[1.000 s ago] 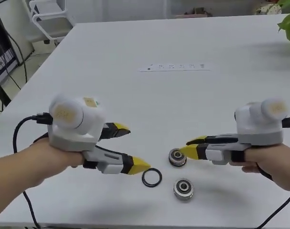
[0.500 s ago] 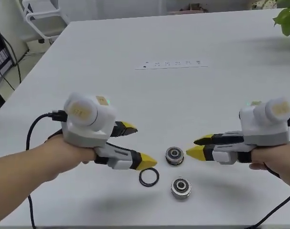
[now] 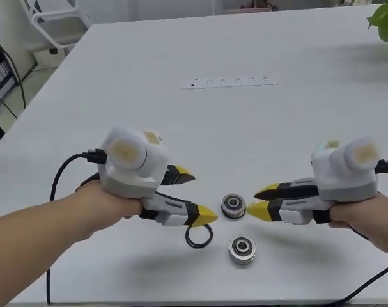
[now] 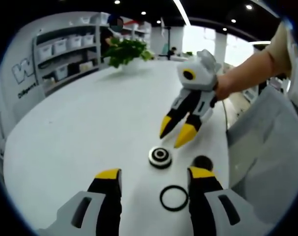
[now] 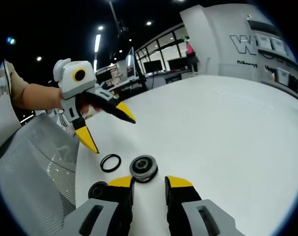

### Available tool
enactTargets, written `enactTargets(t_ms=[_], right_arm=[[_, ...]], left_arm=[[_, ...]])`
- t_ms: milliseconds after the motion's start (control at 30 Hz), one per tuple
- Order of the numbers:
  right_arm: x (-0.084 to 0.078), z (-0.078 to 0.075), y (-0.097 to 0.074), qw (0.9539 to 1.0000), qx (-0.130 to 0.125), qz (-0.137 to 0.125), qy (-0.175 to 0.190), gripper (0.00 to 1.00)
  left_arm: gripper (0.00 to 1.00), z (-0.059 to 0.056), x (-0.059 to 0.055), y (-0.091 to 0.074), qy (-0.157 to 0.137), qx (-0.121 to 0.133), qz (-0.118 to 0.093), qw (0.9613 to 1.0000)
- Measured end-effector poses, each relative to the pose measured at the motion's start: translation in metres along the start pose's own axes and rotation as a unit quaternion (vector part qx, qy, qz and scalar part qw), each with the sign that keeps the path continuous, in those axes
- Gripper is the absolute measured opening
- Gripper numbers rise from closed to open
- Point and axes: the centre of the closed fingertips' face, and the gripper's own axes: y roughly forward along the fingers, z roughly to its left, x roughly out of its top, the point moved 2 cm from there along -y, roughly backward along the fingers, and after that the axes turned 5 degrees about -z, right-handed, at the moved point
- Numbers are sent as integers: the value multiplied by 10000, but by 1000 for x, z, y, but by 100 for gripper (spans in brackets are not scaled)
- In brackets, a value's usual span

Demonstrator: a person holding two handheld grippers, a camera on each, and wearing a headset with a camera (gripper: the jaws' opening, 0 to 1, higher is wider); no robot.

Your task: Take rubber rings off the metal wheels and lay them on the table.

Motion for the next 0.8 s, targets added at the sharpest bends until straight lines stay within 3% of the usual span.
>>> enactTargets(t_ms=[800], right_arm=[[-12,-5,10,9996,179,64,-195,12]], left_arm=[[38,-8,-2,32,142,-293,70,9994]])
